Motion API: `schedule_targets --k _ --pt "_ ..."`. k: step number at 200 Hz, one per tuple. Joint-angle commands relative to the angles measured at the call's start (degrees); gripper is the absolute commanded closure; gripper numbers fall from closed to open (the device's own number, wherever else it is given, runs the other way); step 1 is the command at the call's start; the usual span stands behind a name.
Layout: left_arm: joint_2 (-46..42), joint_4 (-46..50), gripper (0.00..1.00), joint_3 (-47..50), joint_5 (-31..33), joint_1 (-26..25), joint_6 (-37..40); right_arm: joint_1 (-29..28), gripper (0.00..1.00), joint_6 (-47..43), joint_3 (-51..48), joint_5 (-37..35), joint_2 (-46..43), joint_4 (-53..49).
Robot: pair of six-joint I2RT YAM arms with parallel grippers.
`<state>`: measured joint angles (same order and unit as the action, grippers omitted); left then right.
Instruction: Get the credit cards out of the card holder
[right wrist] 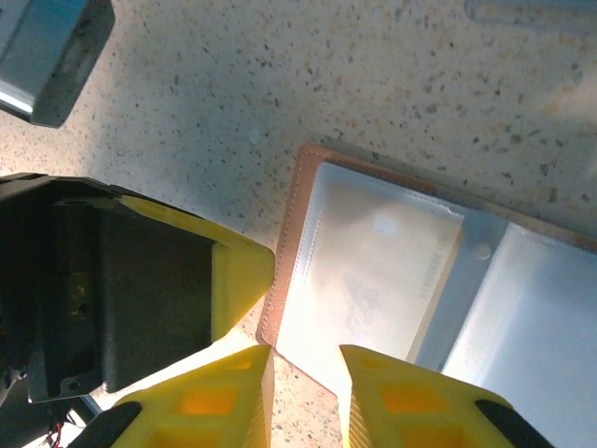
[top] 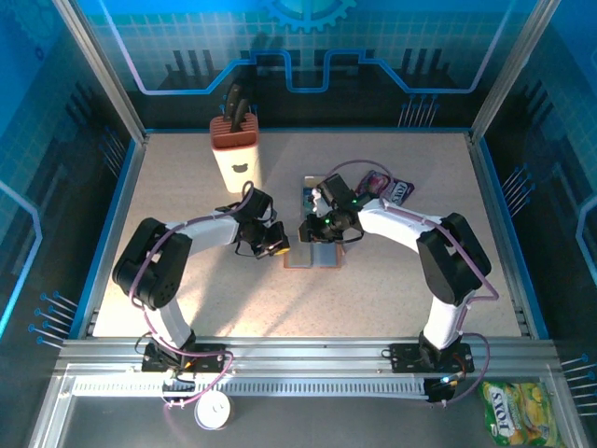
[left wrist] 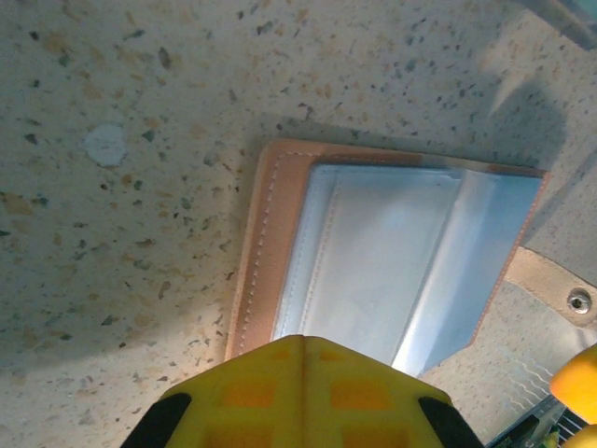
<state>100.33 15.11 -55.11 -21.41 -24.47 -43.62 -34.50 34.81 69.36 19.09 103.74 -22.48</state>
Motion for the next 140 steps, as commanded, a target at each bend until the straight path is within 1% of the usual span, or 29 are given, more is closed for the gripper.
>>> schedule_targets --k 1,61,123,140 --pt "0.97 0.67 0.97 1.05 -0.7 0.48 -0.79 -0.48 0.73 2.23 -1.29 2.42 1.31 1.62" --pt "2.47 -0.43 0.97 2.35 -0.94 0.52 -1.28 -0.57 0.7 3.24 -2.07 4.3 3.48 2.08" --pt "3.32 1.36 0.97 1.77 -0.08 0.5 0.15 -0.57 0.67 3.45 -1.7 4.07 5.31 1.85" --pt "3.41 1.9 0.97 1.61 0.05 0.48 0.63 -0.55 0.67 3.21 -1.01 4.94 6.23 1.65"
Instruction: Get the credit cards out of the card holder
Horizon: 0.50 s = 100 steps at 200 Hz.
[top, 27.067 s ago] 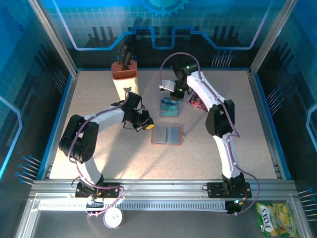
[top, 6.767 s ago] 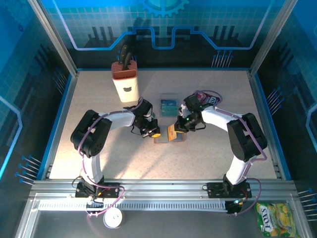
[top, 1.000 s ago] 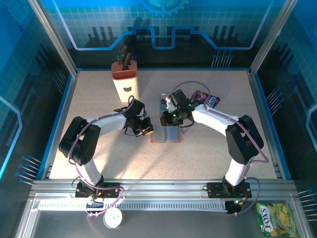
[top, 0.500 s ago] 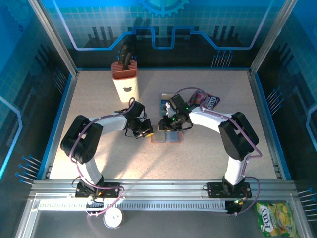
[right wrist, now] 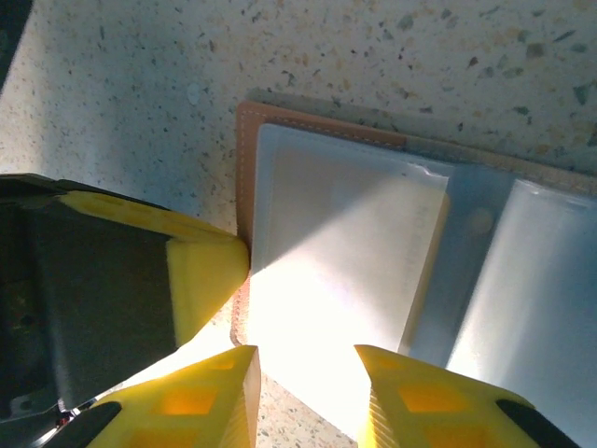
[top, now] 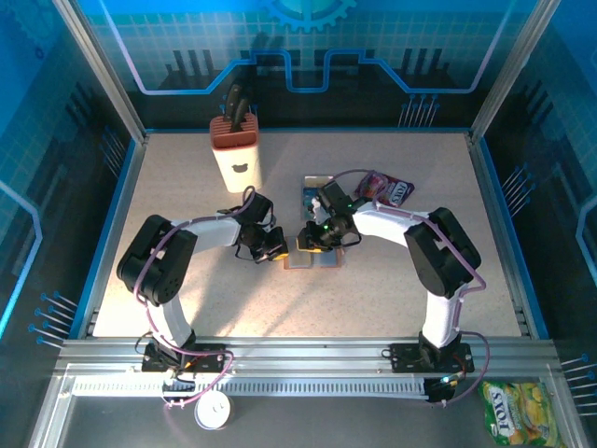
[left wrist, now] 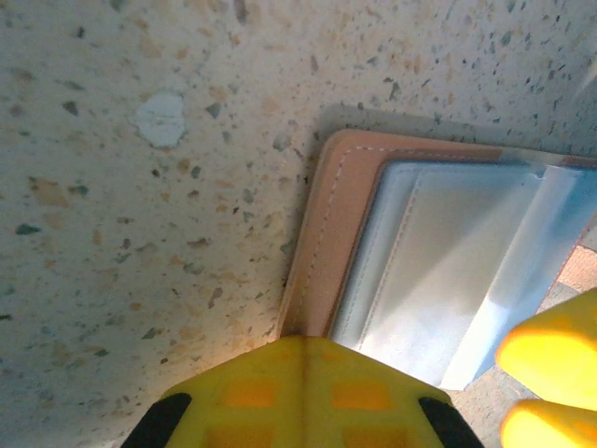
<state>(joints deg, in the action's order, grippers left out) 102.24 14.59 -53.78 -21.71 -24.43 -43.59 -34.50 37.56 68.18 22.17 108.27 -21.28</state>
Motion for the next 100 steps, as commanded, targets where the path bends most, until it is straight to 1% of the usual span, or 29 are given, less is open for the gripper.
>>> schedule_targets --k 1,87,100 --pt "1.54 2.44 0.97 0.18 0.36 0.43 0.61 -0.52 0.67 0.48 0.18 1.85 1.74 0.45" --pt "2.29 2.12 0.98 0.5 0.58 0.52 0.88 -0.57 0.68 0.98 0.5 3.03 3.54 1.91" --pt "2.39 2.11 0.98 0.42 0.49 0.58 0.9 -0.48 0.7 0.61 0.96 3.21 4.11 1.25"
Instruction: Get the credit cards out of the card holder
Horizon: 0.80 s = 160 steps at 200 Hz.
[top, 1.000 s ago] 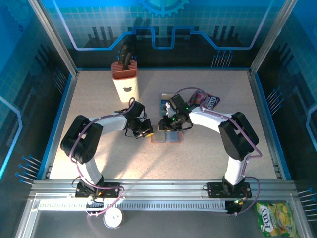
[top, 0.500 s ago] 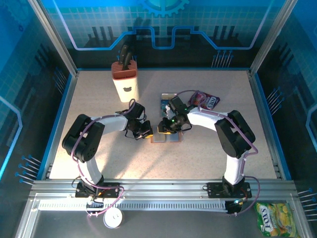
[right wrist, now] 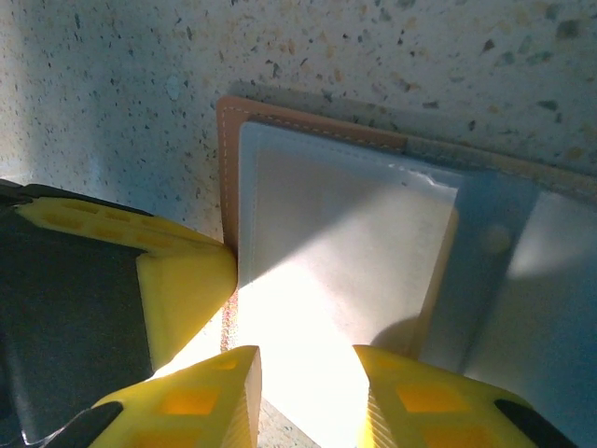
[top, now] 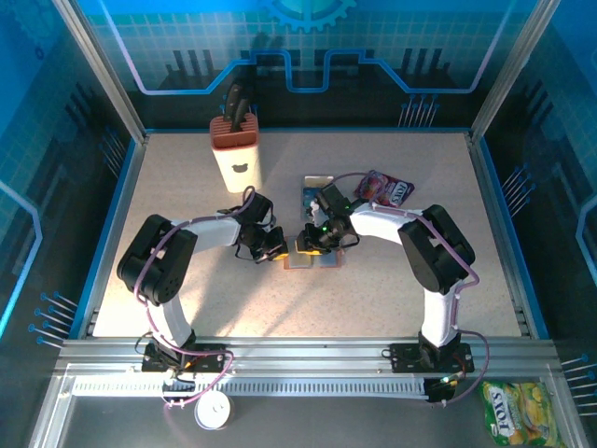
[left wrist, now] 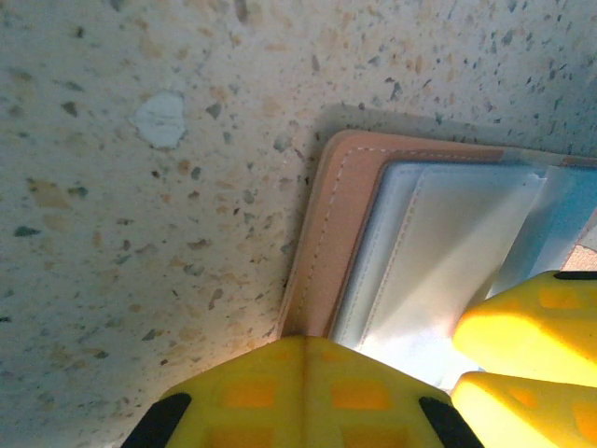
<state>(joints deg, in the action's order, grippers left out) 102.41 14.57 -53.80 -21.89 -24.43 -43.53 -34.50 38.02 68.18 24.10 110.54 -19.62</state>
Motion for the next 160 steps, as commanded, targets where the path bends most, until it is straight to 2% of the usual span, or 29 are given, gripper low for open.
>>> schedule_targets --k 1,75,160 --pt "2.2 2.13 0.98 0.4 0.73 0.6 0.82 -0.48 0.7 0.09 1.02 1.3 1.85 -0.51" --pt "2.14 2.54 0.98 0.3 0.71 0.87 0.99 0.33 0.7 -2.07 0.16 -4.12 -0.84 -6.14" --pt "1.72 3.22 0.98 -0.06 0.88 0.98 1.22 2.76 0.73 -1.73 -2.62 -0.93 -2.16 -2.41"
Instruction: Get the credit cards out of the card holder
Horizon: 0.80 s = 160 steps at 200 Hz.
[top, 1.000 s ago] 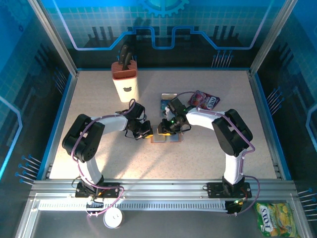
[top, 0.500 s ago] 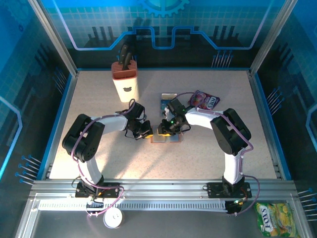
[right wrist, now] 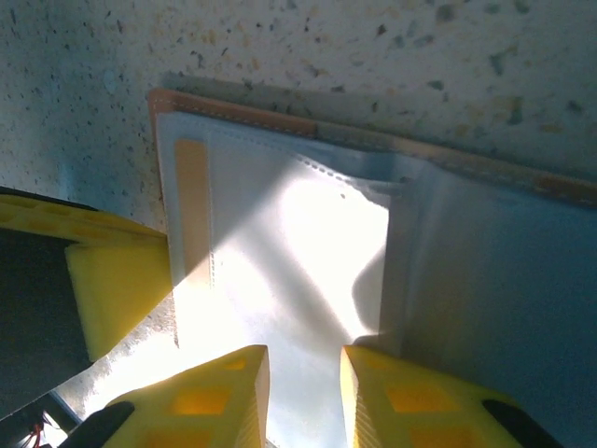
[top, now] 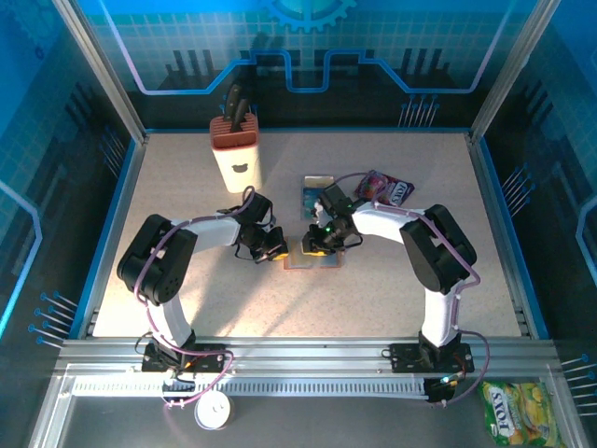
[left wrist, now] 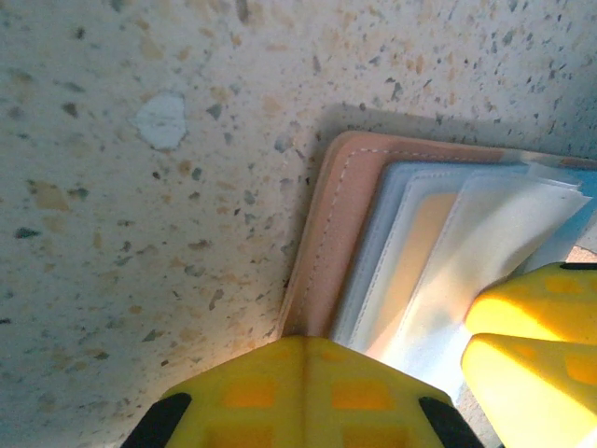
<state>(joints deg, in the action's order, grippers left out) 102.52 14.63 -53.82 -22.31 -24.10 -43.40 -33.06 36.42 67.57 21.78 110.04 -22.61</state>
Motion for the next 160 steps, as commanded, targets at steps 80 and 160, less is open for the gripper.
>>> schedule_targets --k 80,160 --pt "-1.94 4.69 0.95 -2.25 0.93 0.68 0.04 2.4 0.75 1.22 -4.72 4.13 -1.67 4.93" --pt "-4.37 -0.31 0.88 -1.6 -2.64 0.47 -4.58 3.44 0.76 2.06 -6.61 6.16 -1.67 8.06"
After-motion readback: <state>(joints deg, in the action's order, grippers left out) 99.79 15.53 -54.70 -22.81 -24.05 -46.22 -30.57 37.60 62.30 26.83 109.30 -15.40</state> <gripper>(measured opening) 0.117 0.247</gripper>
